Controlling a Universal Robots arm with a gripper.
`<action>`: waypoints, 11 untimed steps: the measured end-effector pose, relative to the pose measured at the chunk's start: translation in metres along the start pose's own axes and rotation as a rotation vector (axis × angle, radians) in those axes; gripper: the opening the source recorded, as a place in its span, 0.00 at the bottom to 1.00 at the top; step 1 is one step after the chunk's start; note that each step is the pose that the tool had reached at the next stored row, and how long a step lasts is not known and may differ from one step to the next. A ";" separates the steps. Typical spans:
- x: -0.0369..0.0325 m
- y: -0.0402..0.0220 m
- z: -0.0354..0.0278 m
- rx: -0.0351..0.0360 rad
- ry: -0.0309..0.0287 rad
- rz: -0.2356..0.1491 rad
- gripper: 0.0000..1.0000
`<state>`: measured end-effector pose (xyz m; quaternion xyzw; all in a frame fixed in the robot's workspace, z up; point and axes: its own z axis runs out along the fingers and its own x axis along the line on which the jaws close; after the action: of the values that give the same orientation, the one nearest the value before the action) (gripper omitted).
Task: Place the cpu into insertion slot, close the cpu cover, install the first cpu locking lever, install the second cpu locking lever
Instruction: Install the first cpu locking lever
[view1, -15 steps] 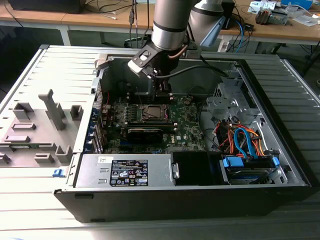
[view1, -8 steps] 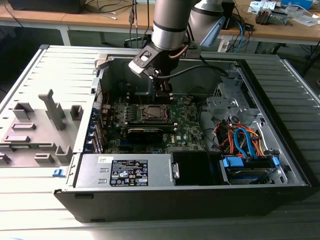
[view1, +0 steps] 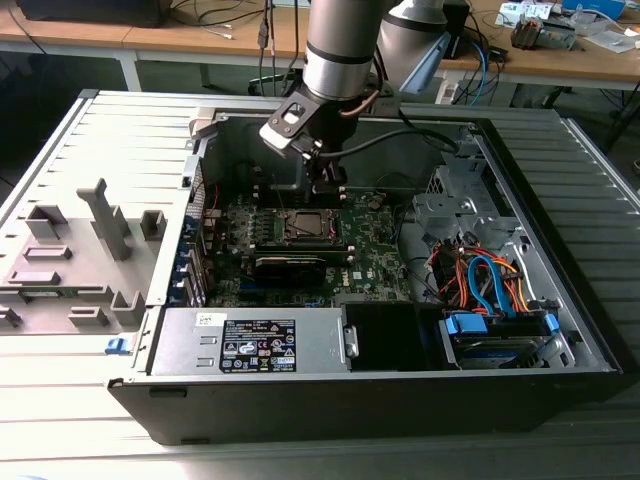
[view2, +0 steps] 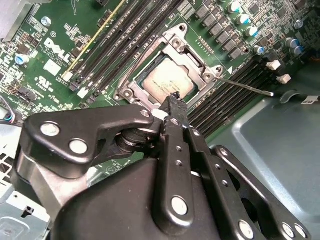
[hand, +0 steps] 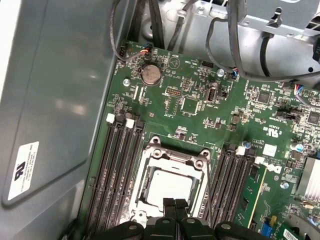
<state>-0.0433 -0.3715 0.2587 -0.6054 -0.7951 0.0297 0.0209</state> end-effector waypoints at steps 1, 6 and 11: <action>0.0000 0.0000 0.0000 0.0000 -0.0003 -0.004 0.11; 0.0000 0.0000 0.0000 0.0000 -0.0019 -0.026 0.11; 0.0000 0.0000 0.0000 -0.0001 -0.0036 -0.050 0.11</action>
<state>-0.0433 -0.3715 0.2587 -0.5852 -0.8101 0.0302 0.0202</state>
